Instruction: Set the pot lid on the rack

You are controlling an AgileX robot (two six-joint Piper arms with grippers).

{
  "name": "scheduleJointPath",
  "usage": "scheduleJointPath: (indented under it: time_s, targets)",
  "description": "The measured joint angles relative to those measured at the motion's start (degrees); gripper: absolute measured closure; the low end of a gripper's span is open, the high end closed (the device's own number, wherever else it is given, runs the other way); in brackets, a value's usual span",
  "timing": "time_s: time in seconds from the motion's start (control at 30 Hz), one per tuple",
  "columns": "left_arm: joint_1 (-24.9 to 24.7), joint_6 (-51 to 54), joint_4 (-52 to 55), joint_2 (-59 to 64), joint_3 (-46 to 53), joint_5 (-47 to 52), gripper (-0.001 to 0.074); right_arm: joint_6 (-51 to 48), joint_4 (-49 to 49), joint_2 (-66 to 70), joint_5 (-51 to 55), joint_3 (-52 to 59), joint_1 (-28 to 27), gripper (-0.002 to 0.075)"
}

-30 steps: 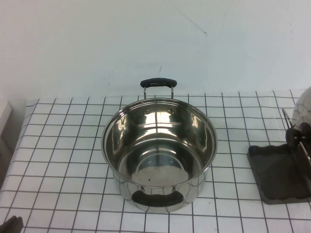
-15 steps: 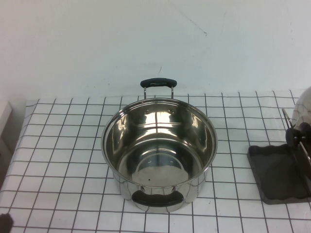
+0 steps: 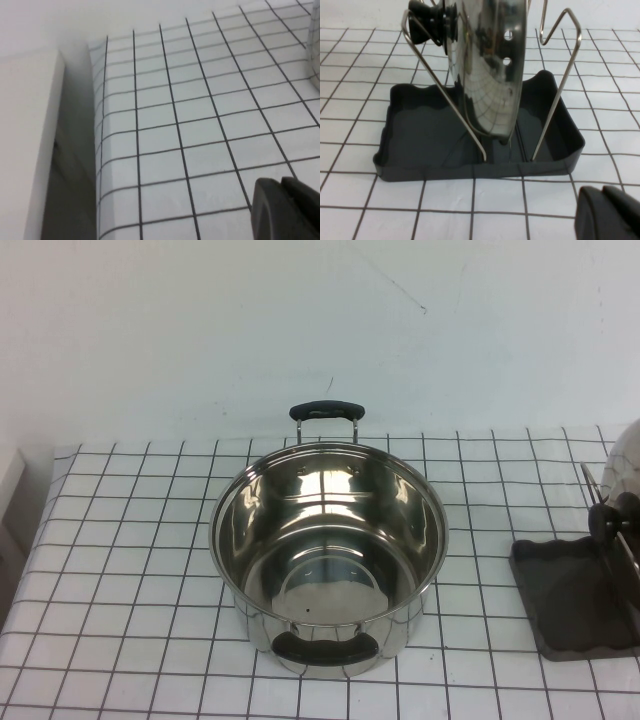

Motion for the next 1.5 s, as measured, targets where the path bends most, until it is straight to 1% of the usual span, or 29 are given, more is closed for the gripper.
scheduleJointPath:
  time_s: [0.07, 0.13, 0.33, 0.43, 0.5, 0.6, 0.73, 0.8, 0.93, 1.0, 1.13, 1.3, 1.5]
  targets:
    - [2.1, 6.9, -5.6, -2.6, 0.0, 0.7, 0.0737, 0.0, 0.0, 0.0, 0.0, 0.0, 0.0, 0.0728]
    - [5.7, 10.2, -8.9, -4.5, -0.1, 0.9, 0.0737, 0.0, 0.0, 0.0, 0.0, 0.0, 0.0, 0.0728]
    - [18.4, 12.0, -15.2, -4.9, -0.1, 1.0, 0.0737, 0.0, 0.0, 0.0, 0.0, 0.0, 0.0, 0.0728]
    - [22.5, 12.5, -20.3, -4.9, -0.1, 1.6, 0.0737, 0.0, 0.0, 0.0, 0.0, 0.0, 0.0, 0.0728]
    - [23.7, 13.7, -23.1, -4.9, -0.2, 2.1, 0.0737, 0.0, 0.0, 0.0, 0.0, 0.0, 0.0, 0.0728]
    - [22.9, 16.3, -25.6, -4.9, -0.2, 2.5, 0.0737, 0.0, 0.0, 0.0, 0.0, 0.0, 0.0, 0.0728]
    - [18.2, 16.6, -24.3, -4.9, -0.3, 2.5, 0.0737, 0.0, 0.0, 0.0, 0.0, 0.0, 0.0, 0.0728]
    - [15.8, 12.8, -21.0, -4.9, -0.3, 2.3, 0.0737, 0.0, 0.0, 0.0, 0.0, 0.0, 0.0, 0.0728]
    - [11.5, 0.2, -9.9, -4.9, -0.2, 0.5, 0.0737, 0.0, 0.0, 0.0, 0.0, 0.0, 0.0, 0.0728]
    - [10.1, -1.9, -6.9, -4.9, 0.0, -2.0, 0.0737, 0.0, 0.0, 0.0, 0.0, 0.0, 0.0, 0.0728]
    - [9.3, 0.0, -7.3, -4.9, 0.0, -5.1, 0.0737, 0.0, 0.0, 0.0, 0.0, 0.0, 0.0, 0.0728]
    - [9.3, 1.5, -10.4, -4.9, 0.0, 0.3, 0.0737, 0.0, 0.0, 0.0, 0.0, 0.0, 0.0, 0.0728]
    - [8.7, 1.9, -10.9, -5.0, -0.1, 0.9, 0.0737, 0.0, 0.0, 0.0, 0.1, -0.1, 0.0, 0.0728]
